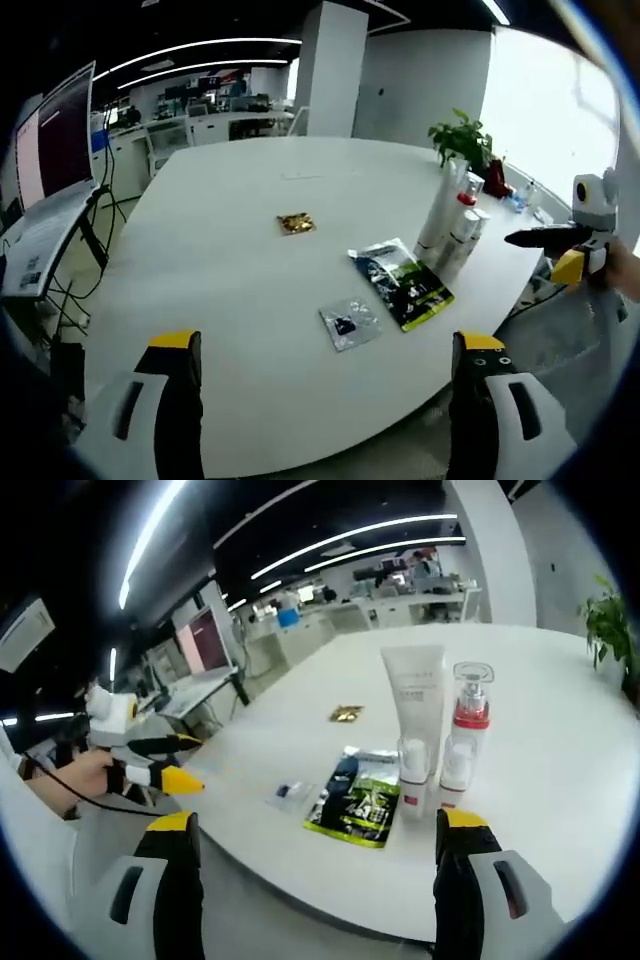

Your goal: Arrange the skincare products in the storage area until every visible bottle or jar stands upright without overlapping.

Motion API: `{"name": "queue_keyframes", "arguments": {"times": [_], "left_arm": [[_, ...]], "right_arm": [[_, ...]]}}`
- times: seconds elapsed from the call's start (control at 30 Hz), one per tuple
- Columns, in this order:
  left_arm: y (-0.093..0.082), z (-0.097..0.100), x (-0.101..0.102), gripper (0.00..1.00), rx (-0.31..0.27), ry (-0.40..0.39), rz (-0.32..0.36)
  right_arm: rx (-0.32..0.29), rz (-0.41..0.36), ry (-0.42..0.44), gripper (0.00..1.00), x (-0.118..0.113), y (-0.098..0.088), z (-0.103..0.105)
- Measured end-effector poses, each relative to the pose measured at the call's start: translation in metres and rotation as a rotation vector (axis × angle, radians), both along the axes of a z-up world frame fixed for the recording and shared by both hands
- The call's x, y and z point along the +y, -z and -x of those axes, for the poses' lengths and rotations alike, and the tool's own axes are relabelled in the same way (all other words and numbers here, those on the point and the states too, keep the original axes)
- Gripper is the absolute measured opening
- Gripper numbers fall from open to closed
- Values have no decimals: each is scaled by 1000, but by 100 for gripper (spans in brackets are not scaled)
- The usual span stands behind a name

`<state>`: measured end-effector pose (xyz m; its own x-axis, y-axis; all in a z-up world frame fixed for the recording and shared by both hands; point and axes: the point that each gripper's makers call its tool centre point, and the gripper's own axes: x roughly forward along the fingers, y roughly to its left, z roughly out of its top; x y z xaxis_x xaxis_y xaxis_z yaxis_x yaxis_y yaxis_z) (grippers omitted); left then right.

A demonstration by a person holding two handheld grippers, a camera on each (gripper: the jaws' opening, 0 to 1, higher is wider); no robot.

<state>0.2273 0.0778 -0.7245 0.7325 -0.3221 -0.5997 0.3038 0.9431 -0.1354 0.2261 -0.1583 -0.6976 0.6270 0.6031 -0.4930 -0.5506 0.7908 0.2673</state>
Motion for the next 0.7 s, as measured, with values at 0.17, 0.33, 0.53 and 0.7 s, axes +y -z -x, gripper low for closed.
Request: {"name": "queue_keyframes", "arguments": {"times": [0.17,0.33,0.53,0.7], "left_arm": [[3,1,-1,99,14,3,-17],[4,3,1,99,22,-4,-25],[7,-2,0,99,44,-5,-33],[10,-16,-7,99,59,16,-40]], "right_arm": [[-5,13,1,97,-1,0,0],[-8,24,-10,97,1,1,1],[-7,22,-9,97,0,1,1],[5,24,3,97,-3,3,0]]}}
